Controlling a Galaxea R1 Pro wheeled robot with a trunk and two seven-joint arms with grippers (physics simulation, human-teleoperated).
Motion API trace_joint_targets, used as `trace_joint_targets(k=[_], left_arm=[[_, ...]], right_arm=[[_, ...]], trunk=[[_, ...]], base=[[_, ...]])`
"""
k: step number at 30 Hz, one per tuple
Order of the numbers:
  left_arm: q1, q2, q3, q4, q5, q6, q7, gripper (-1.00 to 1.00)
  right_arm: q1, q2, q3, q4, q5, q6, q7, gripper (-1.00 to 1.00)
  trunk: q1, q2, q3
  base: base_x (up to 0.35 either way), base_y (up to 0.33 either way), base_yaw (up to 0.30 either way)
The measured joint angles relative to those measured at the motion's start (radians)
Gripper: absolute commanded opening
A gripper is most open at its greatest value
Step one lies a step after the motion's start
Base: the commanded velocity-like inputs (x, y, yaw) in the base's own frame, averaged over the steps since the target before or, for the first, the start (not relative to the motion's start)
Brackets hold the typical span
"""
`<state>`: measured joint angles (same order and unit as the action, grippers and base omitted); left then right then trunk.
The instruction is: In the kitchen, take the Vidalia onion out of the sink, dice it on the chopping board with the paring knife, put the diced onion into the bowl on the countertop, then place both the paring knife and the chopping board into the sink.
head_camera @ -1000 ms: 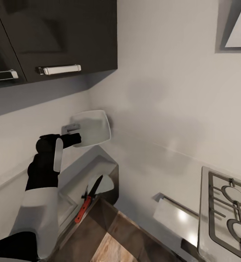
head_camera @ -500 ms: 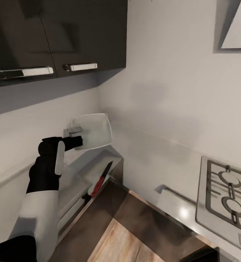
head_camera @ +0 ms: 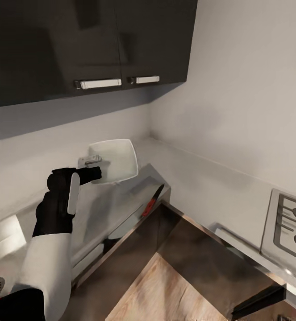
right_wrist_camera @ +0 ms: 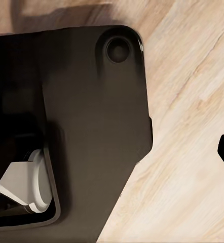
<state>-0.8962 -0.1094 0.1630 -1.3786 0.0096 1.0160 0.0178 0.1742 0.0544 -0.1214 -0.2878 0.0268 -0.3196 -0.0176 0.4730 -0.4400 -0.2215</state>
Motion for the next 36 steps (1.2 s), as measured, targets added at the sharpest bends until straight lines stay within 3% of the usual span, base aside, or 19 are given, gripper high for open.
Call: trace_joint_targets(k=[15, 30, 36], left_arm=[[0.0, 0.0, 0.0, 0.0, 0.0, 0.0, 0.0, -1.0], [0.001, -0.001, -0.002, -0.002, 0.0, 0.0, -0.001, -1.0], [0.045, -0.001, -0.048, 0.086, 0.0, 0.0, -0.001, -1.0]], right_arm=[[0.0, 0.0, 0.0, 0.0, 0.001, 0.0, 0.0, 1.0], [0.0, -0.001, -0.001, 0.0, 0.0, 0.0, 0.0, 1.0], [0.0, -0.001, -0.001, 0.0, 0.0, 0.001, 0.001, 1.0]], trunk=[[0.0, 0.0, 0.0], [0.0, 0.0, 0.0], [-0.001, 0.0, 0.0]], base=[[-0.34, 0.017, 0.287], [-0.297, 0.17, 0.286], [-0.129, 0.14, 0.104]])
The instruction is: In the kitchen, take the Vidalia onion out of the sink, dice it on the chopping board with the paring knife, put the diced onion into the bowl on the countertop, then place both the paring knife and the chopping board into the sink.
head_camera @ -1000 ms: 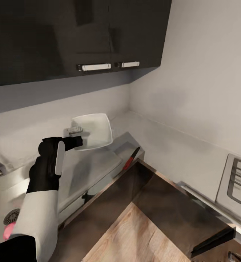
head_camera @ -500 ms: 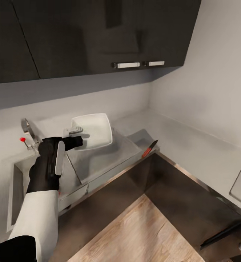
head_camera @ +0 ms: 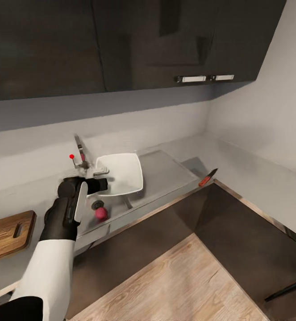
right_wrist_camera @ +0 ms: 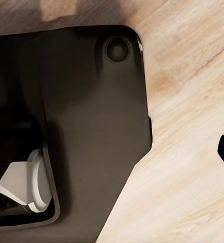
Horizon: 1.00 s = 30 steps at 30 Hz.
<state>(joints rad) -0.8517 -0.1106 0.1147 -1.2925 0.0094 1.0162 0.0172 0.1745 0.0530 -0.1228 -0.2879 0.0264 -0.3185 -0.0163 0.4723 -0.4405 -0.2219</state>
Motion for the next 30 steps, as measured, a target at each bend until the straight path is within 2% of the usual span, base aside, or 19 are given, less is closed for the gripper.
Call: trace_joint_targets(k=[4, 9, 23, 30], left_arm=[[0.011, 0.0, -0.02, 0.023, 0.001, 0.001, 0.0, -1.0], [0.021, -0.001, -0.026, 0.026, 0.001, 0.001, 0.0, -1.0], [0.023, -0.001, -0.027, 0.019, 0.0, 0.001, 0.0, -1.0], [0.023, -0.001, -0.027, 0.017, 0.0, 0.001, 0.0, -1.0]], right_arm=[[0.0, 0.0, 0.0, 0.0, 0.0, 0.0, 0.0, 1.0], [0.0, 0.0, 0.0, 0.0, 0.0, 0.0, 0.0, 1.0], [0.0, -0.002, 0.0, 0.0, 0.0, 0.001, 0.001, 1.0], [0.0, -0.002, 0.0, 0.0, 0.0, 0.001, -0.001, 1.0]], trunk=[[0.0, 0.0, 0.0], [0.0, 0.0, 0.0], [0.0, 0.0, 0.0], [0.001, 0.0, 0.0]], base=[[-0.012, 0.013, 0.005], [-0.002, 0.077, 0.001], [-0.008, 0.294, 0.0], [-0.193, 0.264, 0.094]])
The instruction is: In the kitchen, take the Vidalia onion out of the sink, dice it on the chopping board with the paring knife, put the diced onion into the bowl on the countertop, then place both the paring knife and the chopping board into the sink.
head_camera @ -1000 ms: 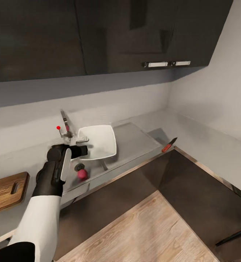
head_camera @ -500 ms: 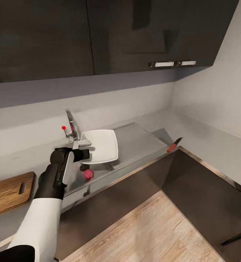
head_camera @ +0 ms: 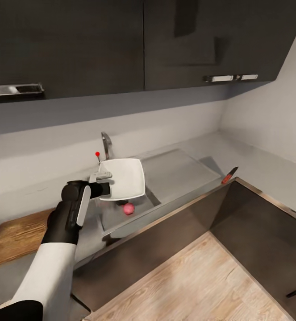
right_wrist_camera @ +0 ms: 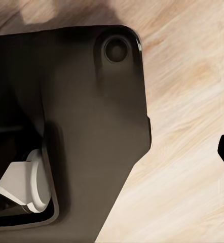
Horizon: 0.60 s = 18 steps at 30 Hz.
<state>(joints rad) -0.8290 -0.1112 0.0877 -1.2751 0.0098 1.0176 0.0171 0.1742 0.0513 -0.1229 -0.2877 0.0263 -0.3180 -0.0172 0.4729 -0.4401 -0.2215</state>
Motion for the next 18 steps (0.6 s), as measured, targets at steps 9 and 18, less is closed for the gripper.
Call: trace_joint_targets(k=[9, 18], left_arm=[[0.0, 0.0, 0.0, -0.001, 0.0, 0.0, 0.0, -1.0], [0.0, 0.0, 0.0, 0.001, 0.0, 0.0, 0.0, -1.0]], right_arm=[[0.0, 0.0, 0.0, 0.0, 0.0, 0.0, 0.0, 1.0], [0.0, -0.003, 0.0, 0.0, 0.0, 0.0, 0.0, 1.0]], trunk=[[0.0, 0.0, 0.0], [0.0, 0.0, 0.0]], base=[[-0.236, 0.238, 0.276], [-0.033, 0.299, 0.161]])
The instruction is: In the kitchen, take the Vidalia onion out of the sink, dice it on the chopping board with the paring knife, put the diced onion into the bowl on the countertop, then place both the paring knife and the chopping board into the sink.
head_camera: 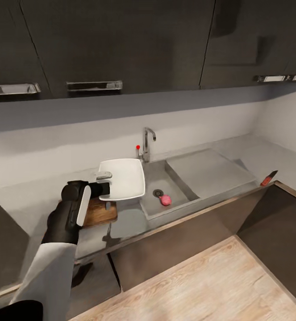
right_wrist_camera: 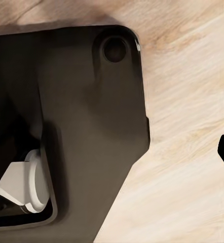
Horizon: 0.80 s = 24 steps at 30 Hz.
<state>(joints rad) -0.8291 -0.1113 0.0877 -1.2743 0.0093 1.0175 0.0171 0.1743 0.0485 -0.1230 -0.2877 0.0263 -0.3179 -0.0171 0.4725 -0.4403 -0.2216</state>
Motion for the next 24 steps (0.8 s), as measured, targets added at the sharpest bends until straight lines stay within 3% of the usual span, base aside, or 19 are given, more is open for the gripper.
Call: trace_joint_targets(k=[9, 16, 24], left_arm=[[0.0, 0.0, 0.0, 0.0, 0.0, 0.0, 0.0, -1.0], [0.003, 0.0, 0.0, 0.0, 0.0, 0.0, 0.0, -1.0], [0.003, 0.0, 0.0, 0.0, 0.0, 0.0, 0.0, -1.0]], right_arm=[[0.0, 0.0, 0.0, 0.0, 0.0, 0.001, 0.0, 1.0], [0.0, 0.0, 0.0, 0.0, 0.0, 0.0, 0.0, 1.0], [0.0, 0.001, -0.001, 0.0, 0.0, 0.0, 0.0, 1.0]], trunk=[[0.0, 0.0, 0.0], [0.0, 0.0, 0.0], [0.0, 0.0, 0.0]], base=[[-0.007, 0.315, 0.006], [-0.186, 0.262, 0.011], [-0.254, 0.233, 0.242]])
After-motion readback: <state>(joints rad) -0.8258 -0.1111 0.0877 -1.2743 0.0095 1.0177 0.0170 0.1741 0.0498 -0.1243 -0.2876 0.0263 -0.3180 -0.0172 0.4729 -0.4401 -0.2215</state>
